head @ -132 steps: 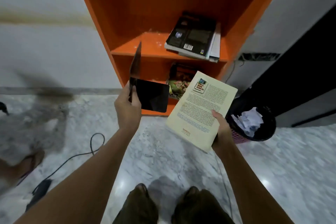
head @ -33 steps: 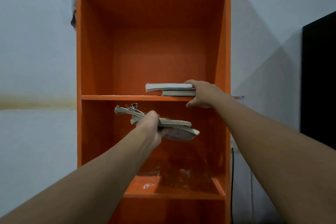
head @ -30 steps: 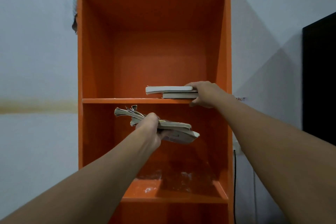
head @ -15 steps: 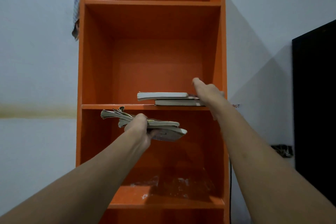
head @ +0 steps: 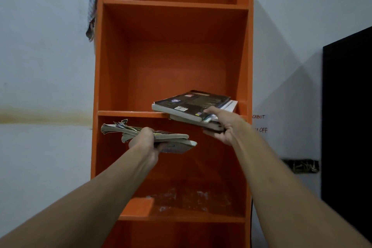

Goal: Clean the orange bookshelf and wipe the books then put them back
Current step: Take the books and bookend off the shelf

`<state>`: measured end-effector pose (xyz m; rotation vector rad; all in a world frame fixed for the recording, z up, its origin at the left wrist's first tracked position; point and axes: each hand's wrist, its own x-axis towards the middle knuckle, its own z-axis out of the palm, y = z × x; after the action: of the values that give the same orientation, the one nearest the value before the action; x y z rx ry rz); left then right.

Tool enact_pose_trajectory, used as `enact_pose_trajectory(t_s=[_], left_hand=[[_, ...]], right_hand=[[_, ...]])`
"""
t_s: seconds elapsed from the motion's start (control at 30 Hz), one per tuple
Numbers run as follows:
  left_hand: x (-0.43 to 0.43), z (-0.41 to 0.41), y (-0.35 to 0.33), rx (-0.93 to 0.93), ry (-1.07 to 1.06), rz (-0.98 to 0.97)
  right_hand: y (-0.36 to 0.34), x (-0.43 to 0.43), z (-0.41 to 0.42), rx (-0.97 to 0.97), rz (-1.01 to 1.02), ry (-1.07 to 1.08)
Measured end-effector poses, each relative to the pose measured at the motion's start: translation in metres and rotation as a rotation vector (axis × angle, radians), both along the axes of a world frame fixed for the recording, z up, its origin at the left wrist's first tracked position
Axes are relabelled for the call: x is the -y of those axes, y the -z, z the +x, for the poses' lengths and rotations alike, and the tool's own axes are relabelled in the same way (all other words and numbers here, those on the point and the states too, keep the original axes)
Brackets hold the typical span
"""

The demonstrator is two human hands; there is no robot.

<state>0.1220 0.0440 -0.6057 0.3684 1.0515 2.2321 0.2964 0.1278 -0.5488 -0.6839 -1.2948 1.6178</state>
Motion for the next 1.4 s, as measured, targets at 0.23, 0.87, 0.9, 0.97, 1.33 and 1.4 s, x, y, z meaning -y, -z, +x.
enact_pose_trajectory(t_s=[0.23,0.87,0.9,0.97,1.33,1.4], left_hand=[[0.014,-0.013,0.014,-0.07,-0.011,0.009],[0.097,0.01,0.165,0.057,0.142,0.084],[0.101,0.012,0.169,0.058,0.145,0.081],[0.109,0.02,0.183,0.057,0.14,0.045],[0.157,0.073,0.254,0.081,0.19,-0.13],[0.165,0.081,0.263,0.057,0.184,-0.171]], right_hand=[[0.038,-0.001,-0.02,-0.235,-0.071,-0.07],[0.298,0.065,0.09,-0.336,-0.31,-0.097],[0.313,0.065,0.094,-0.324,-0.333,-0.079],[0.347,0.064,0.101,-0.274,-0.384,-0.046],[0.483,0.064,0.101,0.069,-0.566,-0.103],[0.507,0.065,0.098,0.117,-0.597,-0.131]])
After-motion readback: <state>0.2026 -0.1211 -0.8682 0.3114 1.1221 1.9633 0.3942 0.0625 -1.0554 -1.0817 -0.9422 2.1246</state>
